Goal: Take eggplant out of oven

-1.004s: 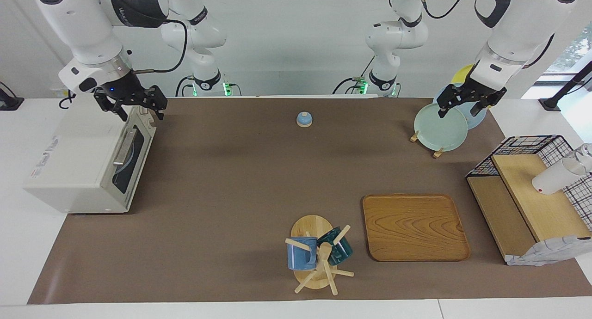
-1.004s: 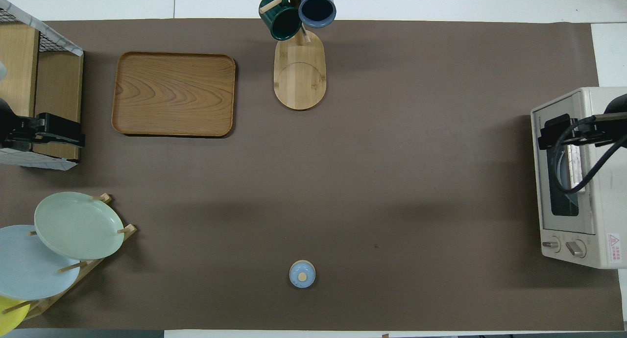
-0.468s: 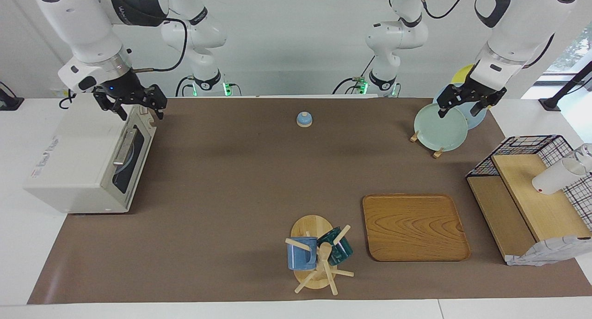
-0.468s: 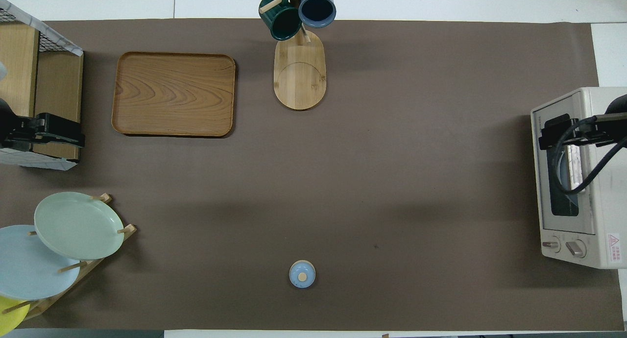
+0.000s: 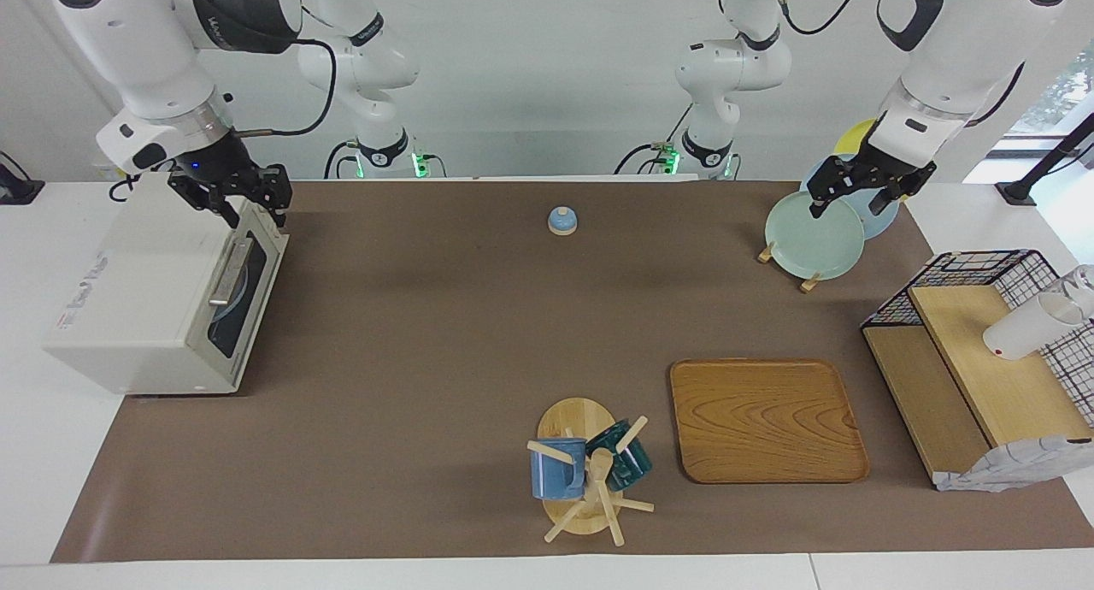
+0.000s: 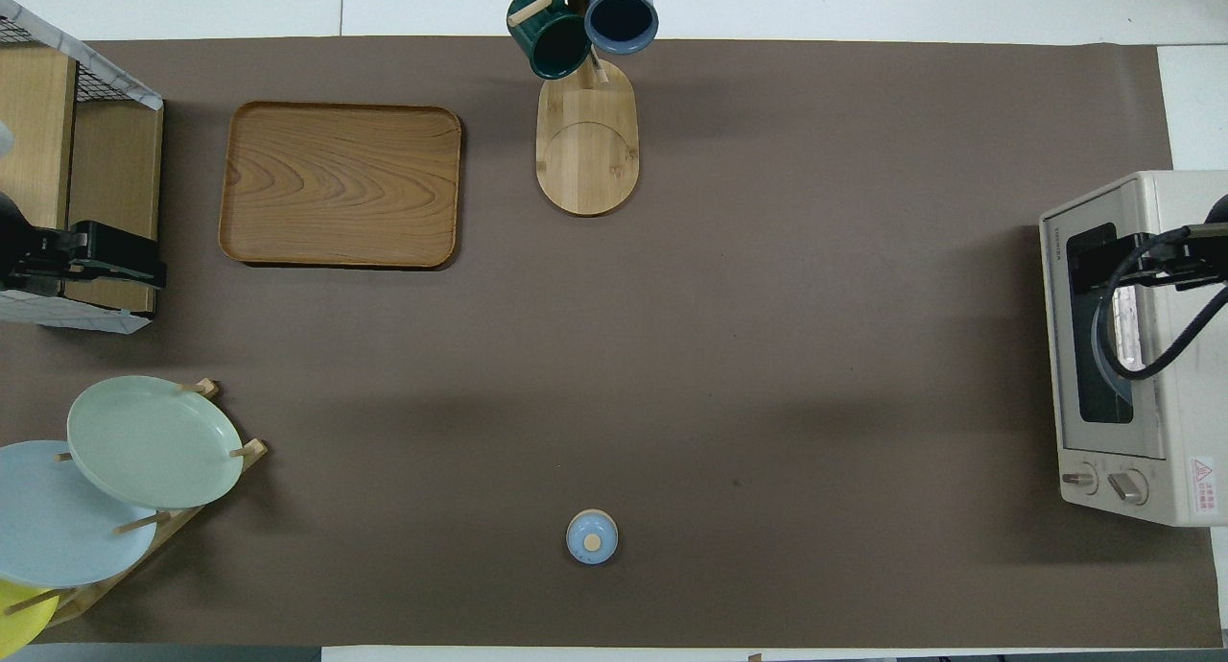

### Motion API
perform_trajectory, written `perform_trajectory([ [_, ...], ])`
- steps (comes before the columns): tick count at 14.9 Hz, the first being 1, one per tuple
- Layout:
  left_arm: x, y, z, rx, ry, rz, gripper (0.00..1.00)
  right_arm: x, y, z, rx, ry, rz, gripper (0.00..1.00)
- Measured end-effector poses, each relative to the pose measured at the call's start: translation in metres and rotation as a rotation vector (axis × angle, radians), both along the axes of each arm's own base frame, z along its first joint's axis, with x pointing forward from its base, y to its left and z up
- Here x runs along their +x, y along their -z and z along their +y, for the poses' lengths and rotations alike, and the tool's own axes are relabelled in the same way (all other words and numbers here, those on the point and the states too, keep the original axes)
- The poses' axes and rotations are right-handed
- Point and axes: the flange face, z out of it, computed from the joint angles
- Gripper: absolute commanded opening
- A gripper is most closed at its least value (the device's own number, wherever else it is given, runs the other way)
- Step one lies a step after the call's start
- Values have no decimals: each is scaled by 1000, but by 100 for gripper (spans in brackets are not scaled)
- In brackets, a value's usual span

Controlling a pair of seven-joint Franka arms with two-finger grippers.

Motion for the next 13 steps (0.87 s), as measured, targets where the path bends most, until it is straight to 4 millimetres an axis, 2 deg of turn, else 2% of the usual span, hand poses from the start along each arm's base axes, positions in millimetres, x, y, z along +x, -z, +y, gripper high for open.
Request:
perform_trajectory([
  [2, 0, 0, 0, 0, 0, 0, 100, -6, 21, -4, -10, 2, -15, 0],
  [4, 0, 0, 0, 0, 0, 0, 100, -11, 39, -17, -19, 22, -17, 0],
  [6, 0, 0, 0, 0, 0, 0, 100, -16, 51, -36, -62, 35, 0, 0],
  [10, 0, 0, 0, 0, 0, 0, 100, -19, 76, -49, -118, 27, 11, 0],
  [13, 0, 0, 0, 0, 0, 0, 100, -21, 99, -69, -160, -9, 7, 0],
])
